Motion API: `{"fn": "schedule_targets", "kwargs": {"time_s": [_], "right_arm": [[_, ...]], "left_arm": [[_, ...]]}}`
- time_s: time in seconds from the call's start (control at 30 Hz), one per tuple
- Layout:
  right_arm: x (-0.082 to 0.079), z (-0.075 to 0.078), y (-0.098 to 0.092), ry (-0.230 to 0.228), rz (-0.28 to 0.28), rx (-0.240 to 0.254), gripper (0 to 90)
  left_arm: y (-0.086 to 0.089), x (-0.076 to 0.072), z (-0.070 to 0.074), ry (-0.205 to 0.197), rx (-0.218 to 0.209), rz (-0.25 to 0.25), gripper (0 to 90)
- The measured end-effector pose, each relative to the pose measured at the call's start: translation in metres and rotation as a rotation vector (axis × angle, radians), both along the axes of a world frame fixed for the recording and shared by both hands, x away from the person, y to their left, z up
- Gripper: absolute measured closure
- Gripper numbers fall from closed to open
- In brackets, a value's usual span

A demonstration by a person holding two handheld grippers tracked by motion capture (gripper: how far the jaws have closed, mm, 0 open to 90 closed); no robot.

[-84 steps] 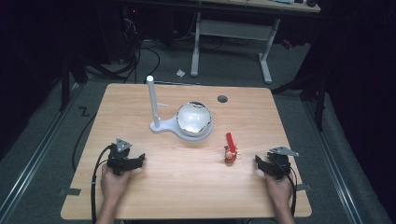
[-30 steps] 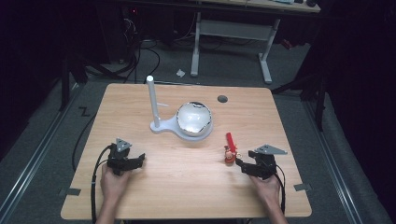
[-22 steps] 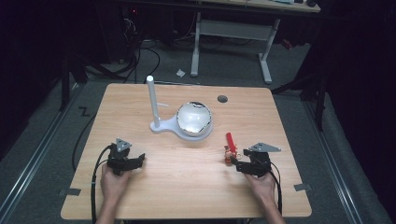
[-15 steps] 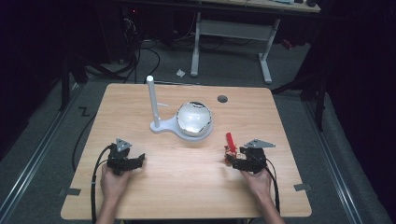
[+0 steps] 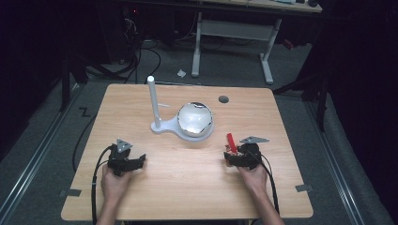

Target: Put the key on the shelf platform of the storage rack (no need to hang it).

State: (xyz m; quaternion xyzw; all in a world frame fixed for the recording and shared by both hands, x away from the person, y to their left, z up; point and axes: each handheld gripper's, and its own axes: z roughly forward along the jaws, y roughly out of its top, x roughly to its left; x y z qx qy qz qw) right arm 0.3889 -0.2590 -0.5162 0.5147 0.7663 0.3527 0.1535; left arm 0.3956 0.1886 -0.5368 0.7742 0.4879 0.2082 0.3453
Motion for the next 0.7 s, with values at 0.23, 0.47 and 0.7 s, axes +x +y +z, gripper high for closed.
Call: {"fn": "schedule_targets", "kwargs": {"time_s": [0.23,0.47,0.7], "right_arm": [[0.0056,-0.004,0.0038,0.015,0.002,-0.024,33.0],[0.0058,-0.0031,0.0053,0.005,-0.003,-0.028,49.1],[0.0083,-0.0003,0.008,0.003,0.032,-0.037,62.5]], "left_arm": [[0.0,0.0,0.0,0.0,0.0,0.0,23.3],[0.0,0.0,0.0,0.0,0.0,0.0,23.3],[-0.0001,0.0,-0.0001,-0.001,0.0,0.0,23.3]]}}
